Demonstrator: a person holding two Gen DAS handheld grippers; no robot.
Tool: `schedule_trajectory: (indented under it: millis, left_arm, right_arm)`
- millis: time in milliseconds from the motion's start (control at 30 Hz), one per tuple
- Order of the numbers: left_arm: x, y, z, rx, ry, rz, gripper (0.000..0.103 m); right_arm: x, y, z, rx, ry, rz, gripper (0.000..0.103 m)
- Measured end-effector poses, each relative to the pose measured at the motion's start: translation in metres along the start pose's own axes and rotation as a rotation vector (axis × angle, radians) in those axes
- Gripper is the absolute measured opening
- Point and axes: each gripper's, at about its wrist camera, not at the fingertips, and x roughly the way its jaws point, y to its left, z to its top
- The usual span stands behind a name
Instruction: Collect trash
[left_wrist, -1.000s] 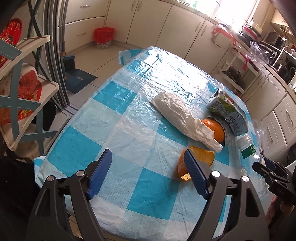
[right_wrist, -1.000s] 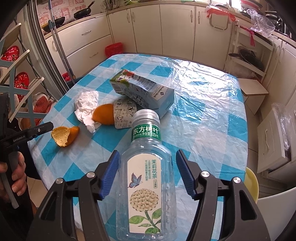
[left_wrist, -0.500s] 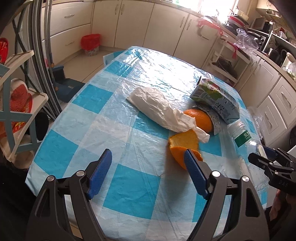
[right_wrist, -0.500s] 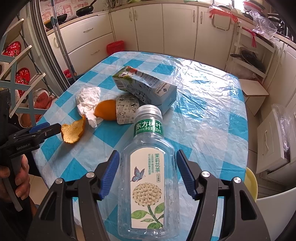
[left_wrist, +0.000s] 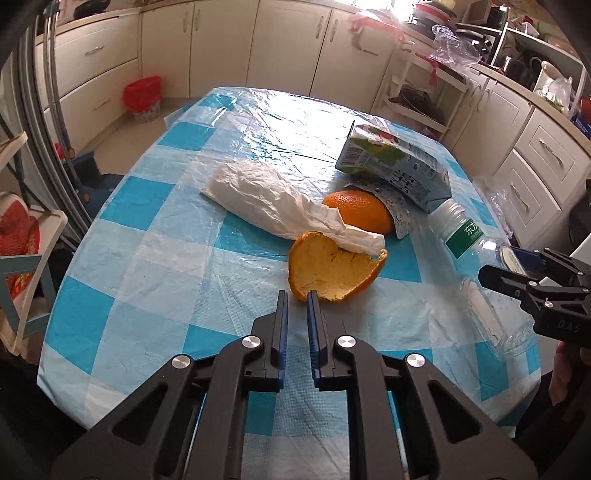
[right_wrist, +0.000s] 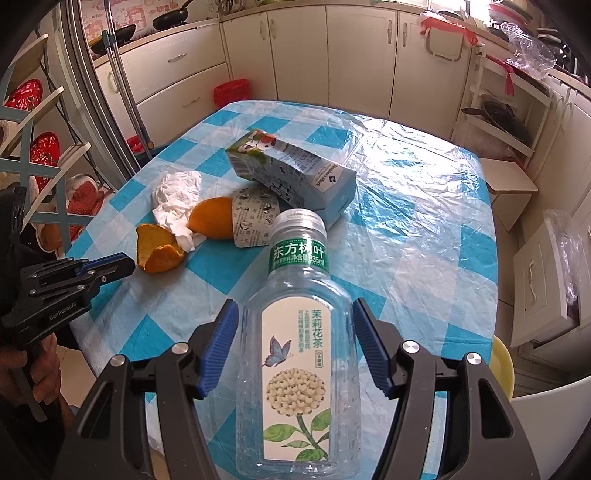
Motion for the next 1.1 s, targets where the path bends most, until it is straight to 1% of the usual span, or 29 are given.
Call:
schedule_trajectory:
  millis: [67, 100, 133, 167, 200, 300, 367, 400, 433, 467, 500, 533, 600, 667, 700, 800, 967, 1100]
  left_arm:
    - [0.0, 0.008, 0.005, -0.034, -0.001, -0.001, 0.012]
    - [0.002, 0.012, 0.008, -0.049, 0.005, -0.007, 0.024]
    - [0.005, 0.015, 0.013, -0.06, 0.014, -0.009, 0.044]
    - [0.007, 0.016, 0.017, -0.061, 0.019, -0.005, 0.051]
    - [0.01, 0.016, 0.021, -0.056, 0.016, -0.003, 0.055]
    - [0.021, 0.008, 0.03, -0.001, 0.025, -0.011, 0.055]
    - [0.027, 0.002, 0.03, 0.039, 0.025, -0.006, 0.054]
    - [0.03, -0.001, 0.03, 0.056, 0.025, -0.002, 0.043]
    - [0.032, -0.003, 0.029, 0.064, 0.032, -0.002, 0.026]
    - [0.033, -0.005, 0.029, 0.072, 0.026, 0.006, 0.02]
    - [0.033, -0.006, 0.029, 0.077, 0.03, -0.005, 0.012]
    - [0.03, -0.006, 0.028, 0.077, 0.022, -0.014, 0.008]
    - [0.024, -0.009, 0.027, 0.09, 0.003, -0.007, 0.005]
    - [0.015, -0.007, 0.024, 0.088, -0.009, -0.006, 0.005]
    - [0.012, -0.006, 0.022, 0.081, -0.01, -0.009, 0.005]
    - [0.005, -0.002, 0.016, 0.06, -0.001, -0.006, 0.005]
    - [0.009, 0.0, 0.004, 0.054, 0.027, 0.017, 0.005]
    - [0.003, 0.001, 0.001, 0.052, 0.017, 0.009, 0.005]
  right_arm:
    - [0.0, 0.0, 0.0, 0.001, -0.001, -0.001, 0.062]
    - [0.0, -0.001, 0.0, 0.003, -0.001, -0.002, 0.062]
    - [0.0, -0.001, 0.0, 0.003, 0.001, -0.002, 0.062]
    - [0.0, -0.001, -0.001, 0.002, 0.003, -0.003, 0.062]
    - [0.001, -0.001, -0.001, 0.001, 0.004, -0.003, 0.062]
    - [0.0, -0.002, -0.001, 0.002, 0.003, 0.0, 0.062]
    - [0.001, -0.003, -0.001, 0.005, 0.005, -0.001, 0.062]
    - [0.001, -0.004, -0.001, 0.007, 0.006, 0.0, 0.062]
    - [0.001, -0.004, -0.001, 0.008, 0.006, 0.001, 0.062]
    - [0.002, -0.004, -0.001, 0.009, 0.007, 0.003, 0.062]
    - [0.002, -0.004, -0.001, 0.009, 0.008, 0.005, 0.062]
    - [0.002, -0.004, 0.0, 0.007, 0.009, 0.006, 0.062]
    - [0.004, -0.002, 0.0, 0.002, 0.016, 0.012, 0.062]
    - [0.005, 0.0, -0.001, -0.007, 0.02, 0.016, 0.061]
    - [0.004, 0.001, -0.001, -0.013, 0.019, 0.015, 0.057]
    - [0.003, 0.004, -0.002, -0.023, 0.022, 0.028, 0.056]
    - [0.003, 0.011, -0.003, -0.054, 0.02, 0.035, 0.056]
    - [0.002, 0.007, -0.004, -0.02, 0.016, 0.062, 0.056]
